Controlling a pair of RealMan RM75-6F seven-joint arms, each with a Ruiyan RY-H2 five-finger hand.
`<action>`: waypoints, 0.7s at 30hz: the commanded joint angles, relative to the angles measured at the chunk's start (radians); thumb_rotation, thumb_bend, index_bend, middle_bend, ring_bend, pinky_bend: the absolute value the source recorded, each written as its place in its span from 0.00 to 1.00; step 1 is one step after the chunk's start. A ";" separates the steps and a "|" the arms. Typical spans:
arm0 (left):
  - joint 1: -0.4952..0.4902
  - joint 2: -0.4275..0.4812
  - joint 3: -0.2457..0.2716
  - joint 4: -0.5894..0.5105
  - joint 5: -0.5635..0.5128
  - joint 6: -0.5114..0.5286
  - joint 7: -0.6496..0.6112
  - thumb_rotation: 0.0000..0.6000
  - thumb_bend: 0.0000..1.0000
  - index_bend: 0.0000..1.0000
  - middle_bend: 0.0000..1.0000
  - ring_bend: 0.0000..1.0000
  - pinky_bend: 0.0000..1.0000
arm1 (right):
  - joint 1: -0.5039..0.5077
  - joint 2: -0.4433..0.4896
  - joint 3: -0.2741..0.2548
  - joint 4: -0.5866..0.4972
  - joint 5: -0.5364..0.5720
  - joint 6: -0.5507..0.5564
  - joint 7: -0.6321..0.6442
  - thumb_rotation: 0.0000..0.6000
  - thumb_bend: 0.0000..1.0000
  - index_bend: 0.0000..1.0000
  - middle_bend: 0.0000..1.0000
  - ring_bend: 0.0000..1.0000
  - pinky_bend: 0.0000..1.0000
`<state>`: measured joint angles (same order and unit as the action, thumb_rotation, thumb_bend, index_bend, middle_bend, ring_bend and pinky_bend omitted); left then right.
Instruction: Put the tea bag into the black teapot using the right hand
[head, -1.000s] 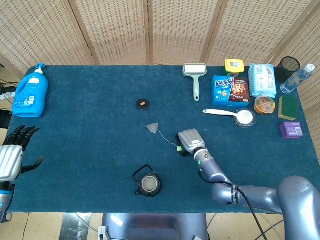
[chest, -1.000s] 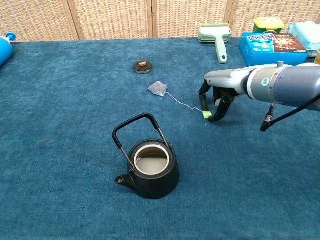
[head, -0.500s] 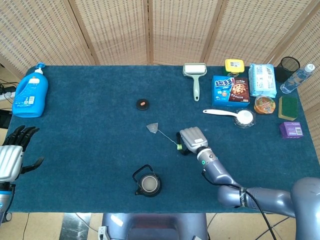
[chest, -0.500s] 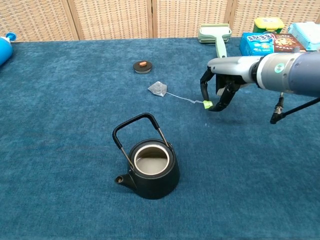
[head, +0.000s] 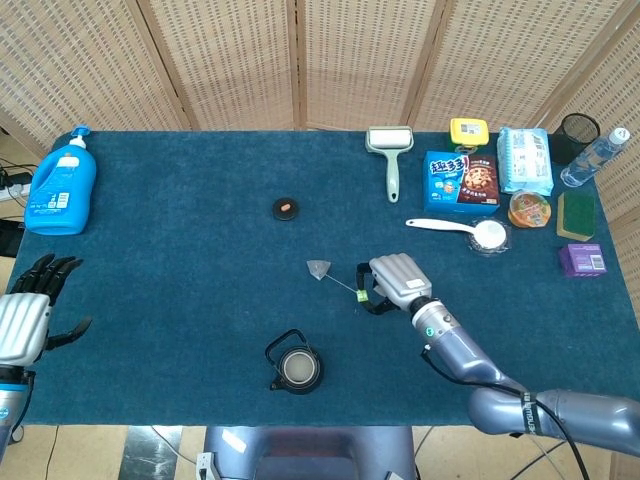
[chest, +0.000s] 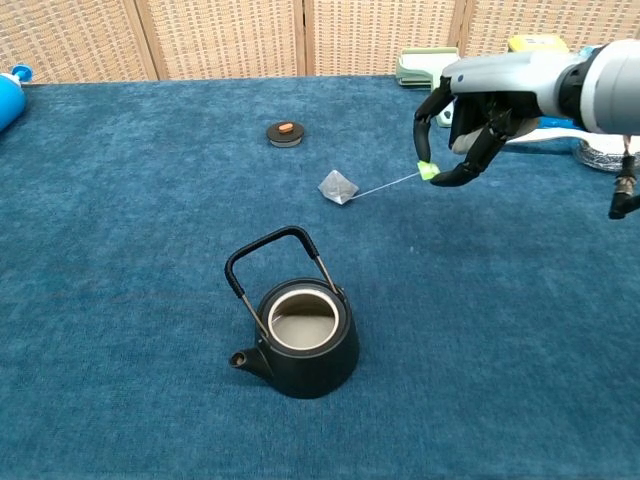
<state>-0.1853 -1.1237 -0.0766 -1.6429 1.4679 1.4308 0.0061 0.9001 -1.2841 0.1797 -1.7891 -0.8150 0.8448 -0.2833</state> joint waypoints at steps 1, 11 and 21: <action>0.004 -0.001 0.003 -0.002 0.001 0.003 0.001 1.00 0.28 0.13 0.14 0.06 0.15 | -0.036 0.066 0.023 -0.066 -0.065 -0.024 0.087 1.00 0.36 0.51 1.00 1.00 1.00; 0.016 -0.002 0.022 -0.001 0.017 0.008 0.007 1.00 0.28 0.13 0.14 0.06 0.15 | -0.111 0.191 0.043 -0.170 -0.199 -0.041 0.252 1.00 0.36 0.52 1.00 1.00 1.00; 0.020 -0.001 0.021 -0.004 0.025 0.019 0.008 1.00 0.28 0.13 0.14 0.06 0.15 | -0.179 0.306 0.051 -0.255 -0.365 -0.060 0.427 1.00 0.36 0.52 1.00 1.00 1.00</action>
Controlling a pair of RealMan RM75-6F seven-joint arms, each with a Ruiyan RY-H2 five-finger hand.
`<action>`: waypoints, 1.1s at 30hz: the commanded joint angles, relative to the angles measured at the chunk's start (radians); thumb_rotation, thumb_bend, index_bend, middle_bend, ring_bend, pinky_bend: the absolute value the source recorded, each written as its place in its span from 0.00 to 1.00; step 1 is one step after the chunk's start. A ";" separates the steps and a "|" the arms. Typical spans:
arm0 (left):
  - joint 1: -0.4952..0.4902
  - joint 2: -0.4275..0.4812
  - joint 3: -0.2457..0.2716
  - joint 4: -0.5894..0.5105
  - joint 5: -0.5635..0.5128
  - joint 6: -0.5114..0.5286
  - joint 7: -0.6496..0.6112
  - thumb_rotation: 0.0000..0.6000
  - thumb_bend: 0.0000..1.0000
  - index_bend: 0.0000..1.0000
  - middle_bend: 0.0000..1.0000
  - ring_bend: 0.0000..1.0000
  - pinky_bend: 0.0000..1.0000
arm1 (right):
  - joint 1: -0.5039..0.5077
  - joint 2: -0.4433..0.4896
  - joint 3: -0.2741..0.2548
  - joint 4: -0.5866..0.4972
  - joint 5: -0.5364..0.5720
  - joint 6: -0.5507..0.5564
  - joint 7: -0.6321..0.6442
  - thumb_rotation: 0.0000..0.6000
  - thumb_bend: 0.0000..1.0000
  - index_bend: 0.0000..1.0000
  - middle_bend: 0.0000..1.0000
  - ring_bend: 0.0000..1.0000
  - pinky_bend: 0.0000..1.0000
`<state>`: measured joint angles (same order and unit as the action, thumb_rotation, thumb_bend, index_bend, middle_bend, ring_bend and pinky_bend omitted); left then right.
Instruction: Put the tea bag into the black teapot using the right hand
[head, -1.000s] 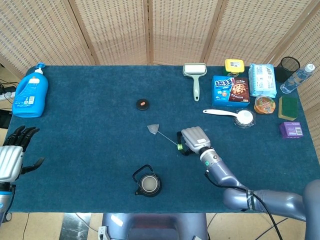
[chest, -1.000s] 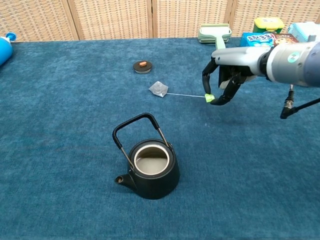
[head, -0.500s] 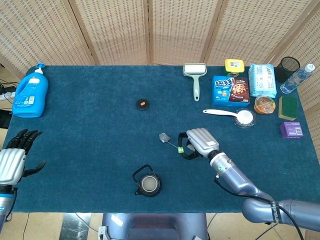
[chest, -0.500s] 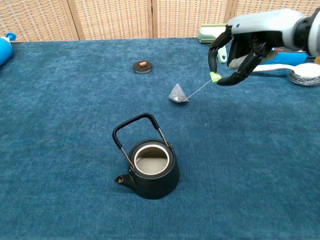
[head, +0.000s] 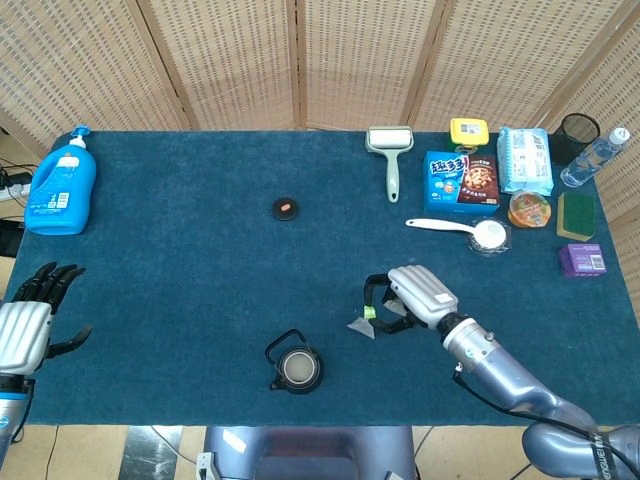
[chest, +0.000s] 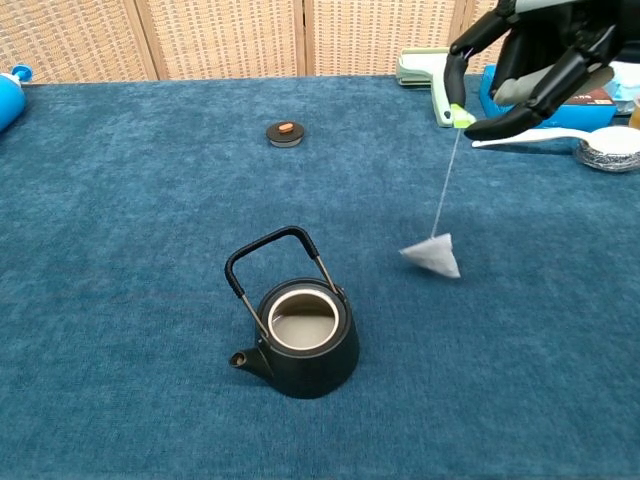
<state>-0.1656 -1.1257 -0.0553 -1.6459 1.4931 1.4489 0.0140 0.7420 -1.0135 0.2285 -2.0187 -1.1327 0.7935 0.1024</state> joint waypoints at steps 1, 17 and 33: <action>0.001 0.001 -0.001 -0.002 0.000 0.002 0.002 1.00 0.28 0.13 0.14 0.06 0.15 | -0.027 0.048 0.003 -0.036 -0.072 -0.010 0.061 1.00 0.36 0.52 1.00 1.00 1.00; 0.013 0.014 -0.003 -0.006 0.004 0.022 -0.001 1.00 0.28 0.13 0.14 0.06 0.15 | -0.049 0.170 -0.001 -0.115 -0.358 -0.052 0.378 1.00 0.35 0.53 1.00 1.00 1.00; 0.025 0.009 0.001 0.015 0.009 0.030 -0.030 1.00 0.28 0.13 0.14 0.06 0.15 | 0.014 0.205 -0.049 -0.154 -0.578 -0.032 0.599 1.00 0.35 0.54 1.00 1.00 1.00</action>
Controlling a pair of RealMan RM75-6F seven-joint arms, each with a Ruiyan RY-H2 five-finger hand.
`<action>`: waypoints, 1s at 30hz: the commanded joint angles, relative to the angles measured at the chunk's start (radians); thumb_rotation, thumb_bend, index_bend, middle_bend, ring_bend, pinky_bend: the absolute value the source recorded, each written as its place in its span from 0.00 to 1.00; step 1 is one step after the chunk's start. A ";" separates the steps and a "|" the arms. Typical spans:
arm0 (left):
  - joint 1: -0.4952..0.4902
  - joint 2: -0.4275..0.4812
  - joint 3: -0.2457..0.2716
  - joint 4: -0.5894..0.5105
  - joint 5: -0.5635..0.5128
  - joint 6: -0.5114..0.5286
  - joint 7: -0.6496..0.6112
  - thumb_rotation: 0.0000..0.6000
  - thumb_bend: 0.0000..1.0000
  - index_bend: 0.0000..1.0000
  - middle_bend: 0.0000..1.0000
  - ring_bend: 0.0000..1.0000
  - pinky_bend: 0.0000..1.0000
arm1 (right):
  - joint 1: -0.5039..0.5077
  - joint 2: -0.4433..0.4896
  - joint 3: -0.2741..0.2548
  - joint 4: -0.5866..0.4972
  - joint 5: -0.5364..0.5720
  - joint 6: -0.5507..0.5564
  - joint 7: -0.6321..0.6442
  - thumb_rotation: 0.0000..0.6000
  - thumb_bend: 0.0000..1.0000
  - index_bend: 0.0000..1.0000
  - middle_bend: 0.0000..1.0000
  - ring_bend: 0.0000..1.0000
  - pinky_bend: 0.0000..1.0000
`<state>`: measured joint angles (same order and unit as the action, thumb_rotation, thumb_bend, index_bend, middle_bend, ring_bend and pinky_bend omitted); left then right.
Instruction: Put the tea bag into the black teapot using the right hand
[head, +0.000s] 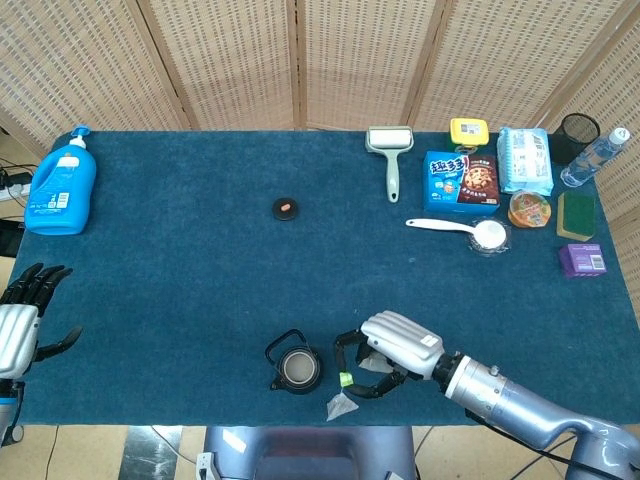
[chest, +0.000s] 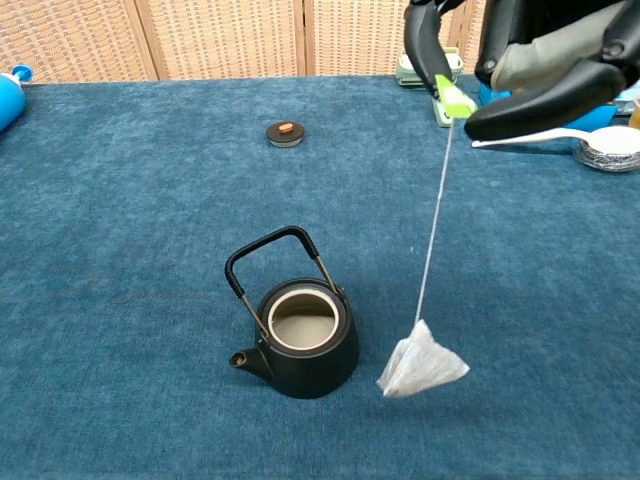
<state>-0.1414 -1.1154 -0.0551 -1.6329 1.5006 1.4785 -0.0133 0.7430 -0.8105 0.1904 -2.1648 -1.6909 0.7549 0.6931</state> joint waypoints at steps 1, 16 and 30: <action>0.001 -0.002 0.001 0.003 0.003 0.001 -0.004 1.00 0.28 0.13 0.14 0.06 0.15 | 0.016 0.003 -0.013 -0.011 -0.021 0.008 0.008 1.00 0.35 0.54 1.00 1.00 1.00; 0.013 -0.018 0.010 0.043 0.008 0.005 -0.044 1.00 0.28 0.13 0.14 0.06 0.15 | 0.102 -0.036 0.008 -0.042 0.109 -0.053 -0.066 1.00 0.35 0.54 1.00 1.00 1.00; 0.026 -0.031 0.013 0.093 0.007 0.014 -0.092 1.00 0.28 0.13 0.14 0.06 0.15 | 0.159 -0.129 0.019 -0.008 0.270 -0.107 -0.179 1.00 0.35 0.54 1.00 1.00 1.00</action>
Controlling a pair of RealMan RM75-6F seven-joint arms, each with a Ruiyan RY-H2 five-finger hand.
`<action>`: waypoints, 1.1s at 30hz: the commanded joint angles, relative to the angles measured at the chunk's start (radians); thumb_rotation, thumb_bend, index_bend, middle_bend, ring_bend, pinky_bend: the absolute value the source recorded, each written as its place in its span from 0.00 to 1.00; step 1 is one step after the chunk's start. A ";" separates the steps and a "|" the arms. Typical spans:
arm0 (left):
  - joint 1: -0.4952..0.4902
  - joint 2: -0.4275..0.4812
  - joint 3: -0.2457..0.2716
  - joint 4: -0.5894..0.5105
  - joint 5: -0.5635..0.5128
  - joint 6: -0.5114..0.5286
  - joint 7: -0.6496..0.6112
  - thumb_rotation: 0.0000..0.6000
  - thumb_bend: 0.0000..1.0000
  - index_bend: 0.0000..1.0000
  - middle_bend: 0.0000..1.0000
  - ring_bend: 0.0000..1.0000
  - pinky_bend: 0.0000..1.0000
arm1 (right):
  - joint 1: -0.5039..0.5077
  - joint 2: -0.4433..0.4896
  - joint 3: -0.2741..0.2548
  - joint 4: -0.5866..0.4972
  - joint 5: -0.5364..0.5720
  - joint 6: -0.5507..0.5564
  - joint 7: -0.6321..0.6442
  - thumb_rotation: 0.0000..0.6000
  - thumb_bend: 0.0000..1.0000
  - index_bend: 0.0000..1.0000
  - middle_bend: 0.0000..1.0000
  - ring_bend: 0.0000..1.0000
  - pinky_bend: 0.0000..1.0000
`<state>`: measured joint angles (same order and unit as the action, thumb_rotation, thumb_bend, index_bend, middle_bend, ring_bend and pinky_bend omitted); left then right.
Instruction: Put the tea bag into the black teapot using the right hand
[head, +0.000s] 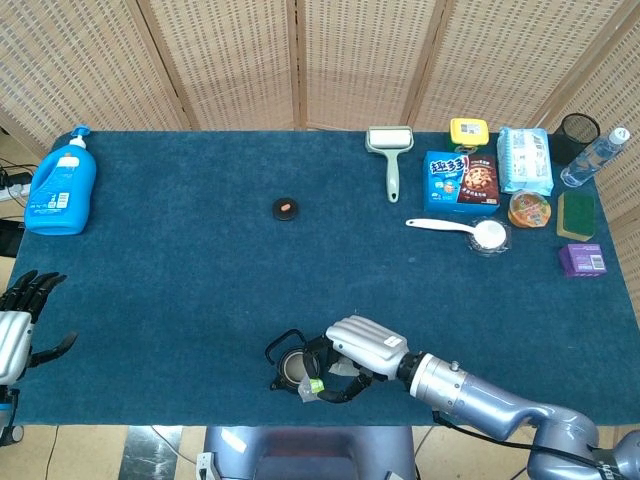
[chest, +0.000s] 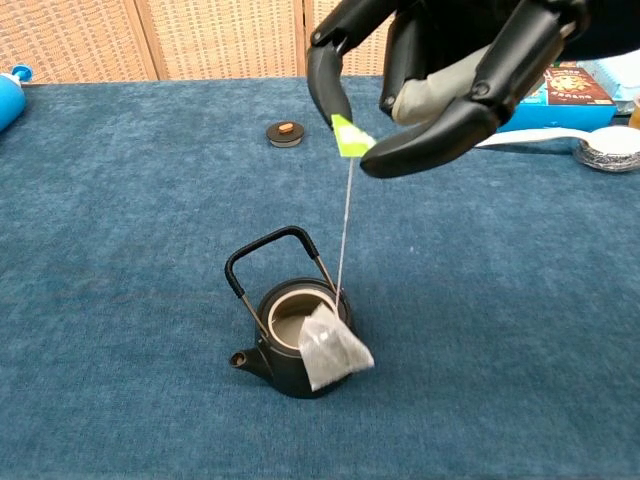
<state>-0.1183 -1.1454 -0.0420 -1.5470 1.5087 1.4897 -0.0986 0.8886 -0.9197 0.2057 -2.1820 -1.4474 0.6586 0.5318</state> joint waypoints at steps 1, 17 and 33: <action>0.004 -0.001 0.000 0.009 -0.002 0.004 -0.009 1.00 0.28 0.13 0.14 0.06 0.15 | 0.017 -0.025 0.006 0.011 0.034 -0.013 -0.024 1.00 0.35 0.54 1.00 1.00 1.00; 0.012 -0.015 -0.002 0.057 -0.011 0.000 -0.051 1.00 0.28 0.13 0.14 0.06 0.15 | 0.073 -0.099 0.033 0.061 0.172 -0.048 -0.089 1.00 0.35 0.54 1.00 1.00 1.00; 0.013 -0.021 -0.006 0.084 -0.019 -0.008 -0.071 1.00 0.28 0.13 0.14 0.06 0.15 | 0.112 -0.134 0.062 0.107 0.277 -0.069 -0.128 1.00 0.35 0.54 1.00 1.00 1.00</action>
<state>-0.1049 -1.1659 -0.0477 -1.4626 1.4901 1.4819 -0.1695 0.9982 -1.0514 0.2656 -2.0779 -1.1741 0.5908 0.4053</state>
